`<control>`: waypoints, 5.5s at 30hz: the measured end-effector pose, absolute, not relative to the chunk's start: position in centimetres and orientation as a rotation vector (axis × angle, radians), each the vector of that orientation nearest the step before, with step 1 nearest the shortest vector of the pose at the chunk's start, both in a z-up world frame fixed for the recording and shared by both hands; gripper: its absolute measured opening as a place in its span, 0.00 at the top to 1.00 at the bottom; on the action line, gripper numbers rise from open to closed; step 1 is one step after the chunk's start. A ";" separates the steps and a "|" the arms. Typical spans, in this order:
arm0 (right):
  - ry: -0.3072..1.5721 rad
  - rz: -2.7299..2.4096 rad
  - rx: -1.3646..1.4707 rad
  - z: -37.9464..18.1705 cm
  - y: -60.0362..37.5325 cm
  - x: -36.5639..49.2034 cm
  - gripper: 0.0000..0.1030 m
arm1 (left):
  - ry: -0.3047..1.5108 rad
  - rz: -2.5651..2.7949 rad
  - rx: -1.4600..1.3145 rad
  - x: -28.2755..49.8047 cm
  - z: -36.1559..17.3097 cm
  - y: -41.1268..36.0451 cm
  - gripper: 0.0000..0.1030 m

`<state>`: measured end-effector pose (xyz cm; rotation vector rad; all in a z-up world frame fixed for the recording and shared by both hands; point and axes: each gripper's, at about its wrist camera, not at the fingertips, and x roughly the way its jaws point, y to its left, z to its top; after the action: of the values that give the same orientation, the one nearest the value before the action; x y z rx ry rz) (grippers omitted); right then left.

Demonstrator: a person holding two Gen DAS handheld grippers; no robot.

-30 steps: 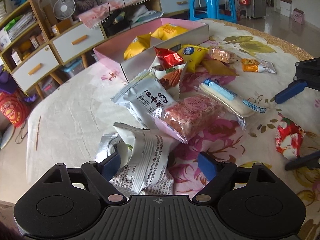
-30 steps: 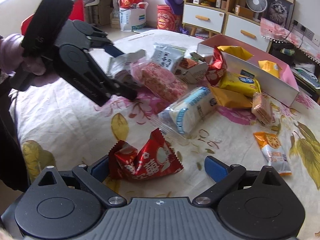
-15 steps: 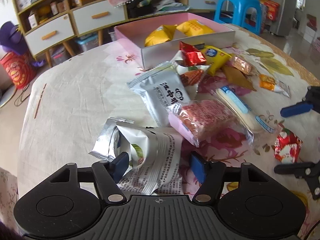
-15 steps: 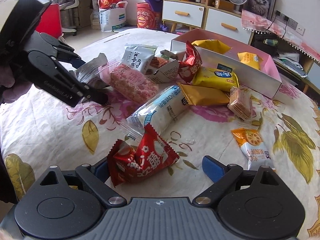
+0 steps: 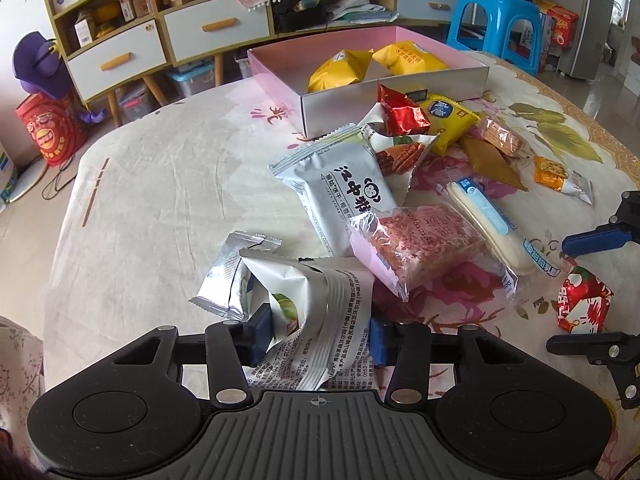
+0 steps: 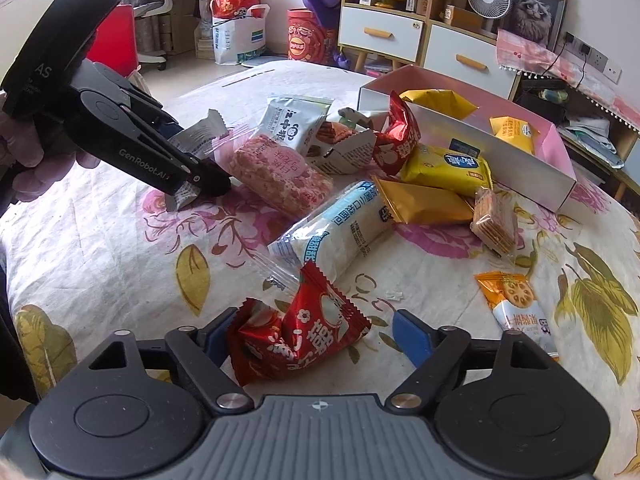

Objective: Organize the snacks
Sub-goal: 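Close the right gripper on the red wrapper pack while the left holds the white wrapper, then carry the white wrapper and red pack into the pink box with both tools, then open both grippers to release the packs inside the box, then withdraw both tools from the box toward the remaining snacks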

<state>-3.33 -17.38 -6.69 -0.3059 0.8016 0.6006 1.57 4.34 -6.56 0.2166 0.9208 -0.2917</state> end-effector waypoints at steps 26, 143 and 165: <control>0.817 0.624 -0.311 -4.7 -18.2 -3.9 0.50 | 0.962 -0.260 0.144 1.0 -5.0 5.4 0.58; 0.710 0.192 0.260 4.2 -27.2 14.0 0.15 | 0.775 -0.303 -0.079 12.9 2.8 -2.9 0.07; 0.716 0.253 0.149 2.4 -25.4 7.1 0.08 | 0.795 -0.292 0.008 4.1 -0.1 0.7 0.02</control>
<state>7.13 -25.40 2.43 0.1487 0.7164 0.2528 4.09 0.67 -0.14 0.0082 0.7946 -0.2921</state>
